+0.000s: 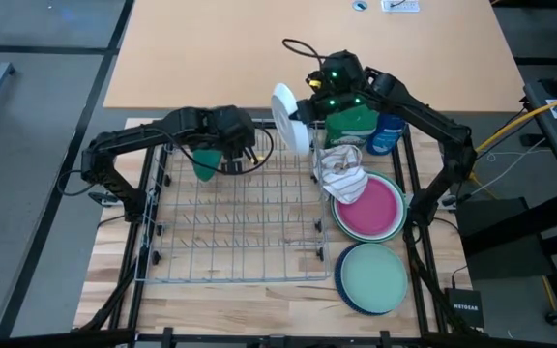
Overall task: Sort dishes
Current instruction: Put the white plate in the dish rack
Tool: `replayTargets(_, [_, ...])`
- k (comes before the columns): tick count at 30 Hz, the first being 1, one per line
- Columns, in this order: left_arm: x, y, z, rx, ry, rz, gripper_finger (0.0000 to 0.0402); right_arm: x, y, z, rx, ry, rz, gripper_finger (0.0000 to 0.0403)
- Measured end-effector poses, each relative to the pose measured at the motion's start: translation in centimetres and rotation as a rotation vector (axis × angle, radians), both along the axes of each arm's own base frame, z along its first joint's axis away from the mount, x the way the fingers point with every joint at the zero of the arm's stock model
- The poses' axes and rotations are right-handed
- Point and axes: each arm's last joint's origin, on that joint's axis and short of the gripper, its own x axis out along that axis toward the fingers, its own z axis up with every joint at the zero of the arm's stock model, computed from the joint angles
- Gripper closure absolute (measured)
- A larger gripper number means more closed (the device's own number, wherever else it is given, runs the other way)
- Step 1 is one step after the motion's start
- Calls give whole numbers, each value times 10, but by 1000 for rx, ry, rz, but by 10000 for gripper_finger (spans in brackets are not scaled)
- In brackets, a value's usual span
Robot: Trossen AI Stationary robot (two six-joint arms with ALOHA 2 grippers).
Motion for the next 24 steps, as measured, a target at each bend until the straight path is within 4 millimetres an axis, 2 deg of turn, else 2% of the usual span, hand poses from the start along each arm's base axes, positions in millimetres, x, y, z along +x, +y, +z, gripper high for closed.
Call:
replayTargets(8, [-1, 0, -21, -17, 71, -2, 284, 6, 12, -1, 15, 11, 13, 389])
replayTargets(24, [-1, 0, -30, -21, 110, -19, 284, 2, 12, -5, 34, 77, -43, 389])
